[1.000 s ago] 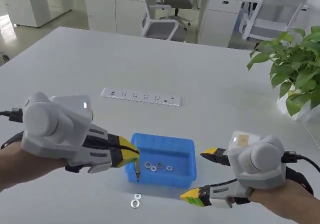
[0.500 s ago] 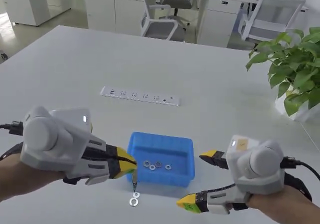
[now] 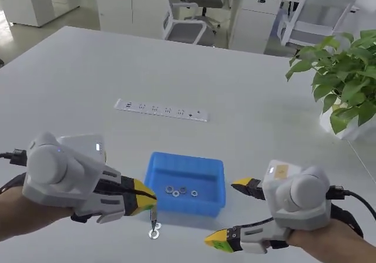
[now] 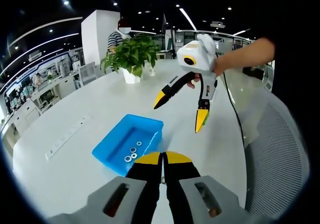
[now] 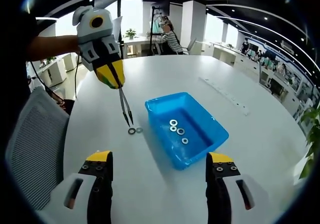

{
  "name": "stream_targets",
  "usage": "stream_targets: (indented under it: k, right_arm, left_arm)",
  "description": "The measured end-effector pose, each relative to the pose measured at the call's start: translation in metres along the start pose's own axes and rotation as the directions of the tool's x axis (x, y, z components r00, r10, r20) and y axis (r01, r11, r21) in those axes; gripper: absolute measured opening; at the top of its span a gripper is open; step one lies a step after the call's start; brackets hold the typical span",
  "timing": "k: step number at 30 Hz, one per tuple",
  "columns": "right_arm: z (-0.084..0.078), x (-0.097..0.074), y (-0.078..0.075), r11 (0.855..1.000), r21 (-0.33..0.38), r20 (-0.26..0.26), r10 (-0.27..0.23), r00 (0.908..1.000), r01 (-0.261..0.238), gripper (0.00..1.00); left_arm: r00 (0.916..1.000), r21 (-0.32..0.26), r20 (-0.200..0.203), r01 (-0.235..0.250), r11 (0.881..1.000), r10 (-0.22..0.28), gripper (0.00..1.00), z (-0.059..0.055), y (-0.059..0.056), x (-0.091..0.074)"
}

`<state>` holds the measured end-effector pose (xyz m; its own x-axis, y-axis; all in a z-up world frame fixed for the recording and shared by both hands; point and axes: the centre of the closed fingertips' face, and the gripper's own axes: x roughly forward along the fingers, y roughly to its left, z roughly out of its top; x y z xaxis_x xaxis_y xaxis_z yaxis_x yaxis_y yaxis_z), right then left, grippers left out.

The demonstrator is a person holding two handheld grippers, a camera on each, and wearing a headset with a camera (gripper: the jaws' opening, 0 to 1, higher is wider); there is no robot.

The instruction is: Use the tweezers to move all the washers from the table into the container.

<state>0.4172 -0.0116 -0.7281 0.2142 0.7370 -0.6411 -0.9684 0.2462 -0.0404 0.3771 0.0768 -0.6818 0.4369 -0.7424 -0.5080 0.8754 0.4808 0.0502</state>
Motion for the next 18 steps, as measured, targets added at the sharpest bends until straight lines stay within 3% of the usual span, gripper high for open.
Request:
stream_targets:
  k: [18]
  right_arm:
    - [-0.0061, 0.0015, 0.0058, 1.000, -0.004, -0.012, 0.018, 0.9998, -0.018, 0.76]
  left_arm:
    - [0.9997, -0.009, -0.015, 0.017, 1.000, -0.017, 0.05, -0.0090, -0.0046, 0.0101]
